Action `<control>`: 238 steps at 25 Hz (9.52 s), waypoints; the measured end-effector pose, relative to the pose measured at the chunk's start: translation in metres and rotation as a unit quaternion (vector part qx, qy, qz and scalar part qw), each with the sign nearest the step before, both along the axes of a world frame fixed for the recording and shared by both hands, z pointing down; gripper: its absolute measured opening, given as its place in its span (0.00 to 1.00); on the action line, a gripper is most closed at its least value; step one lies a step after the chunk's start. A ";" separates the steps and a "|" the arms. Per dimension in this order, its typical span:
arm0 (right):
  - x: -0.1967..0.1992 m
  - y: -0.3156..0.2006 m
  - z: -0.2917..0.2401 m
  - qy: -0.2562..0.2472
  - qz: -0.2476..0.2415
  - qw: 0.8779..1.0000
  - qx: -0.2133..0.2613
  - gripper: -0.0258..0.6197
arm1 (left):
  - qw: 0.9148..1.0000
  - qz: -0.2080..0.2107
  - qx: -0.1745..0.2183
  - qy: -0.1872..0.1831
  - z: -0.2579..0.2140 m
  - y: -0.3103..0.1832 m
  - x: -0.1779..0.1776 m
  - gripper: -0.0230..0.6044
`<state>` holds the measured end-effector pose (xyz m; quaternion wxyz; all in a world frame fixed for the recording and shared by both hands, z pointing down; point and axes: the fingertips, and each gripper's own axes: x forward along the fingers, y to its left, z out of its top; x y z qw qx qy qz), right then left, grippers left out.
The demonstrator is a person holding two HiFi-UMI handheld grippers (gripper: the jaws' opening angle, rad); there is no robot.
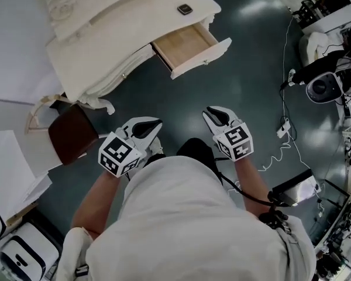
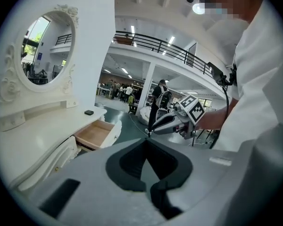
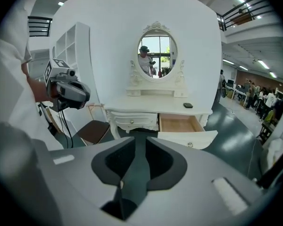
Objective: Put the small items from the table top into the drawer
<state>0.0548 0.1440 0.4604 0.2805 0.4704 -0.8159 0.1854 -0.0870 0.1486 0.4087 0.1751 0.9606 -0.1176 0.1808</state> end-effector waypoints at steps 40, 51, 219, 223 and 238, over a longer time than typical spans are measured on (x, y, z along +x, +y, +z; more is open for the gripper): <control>0.136 -0.541 0.126 0.016 -0.013 0.998 -0.056 0.60 | 0.968 -0.243 -0.032 -0.054 -0.008 -0.310 0.054 0.04; 0.133 -0.591 0.164 0.017 -0.012 0.997 -0.075 0.64 | 0.953 -0.292 -0.045 -0.073 0.005 -0.314 0.050 0.04; -0.071 -0.132 0.088 0.024 -0.099 0.992 -0.072 0.04 | 0.974 -0.228 0.003 -0.003 0.011 -0.037 -0.115 0.04; -0.084 -0.127 0.080 0.020 -0.116 0.991 -0.061 0.04 | 0.973 -0.229 0.001 -0.005 0.014 -0.037 -0.118 0.04; -0.110 -0.115 0.066 0.015 -0.164 0.986 -0.037 0.04 | 0.970 -0.242 -0.003 -0.007 0.023 -0.027 -0.120 0.04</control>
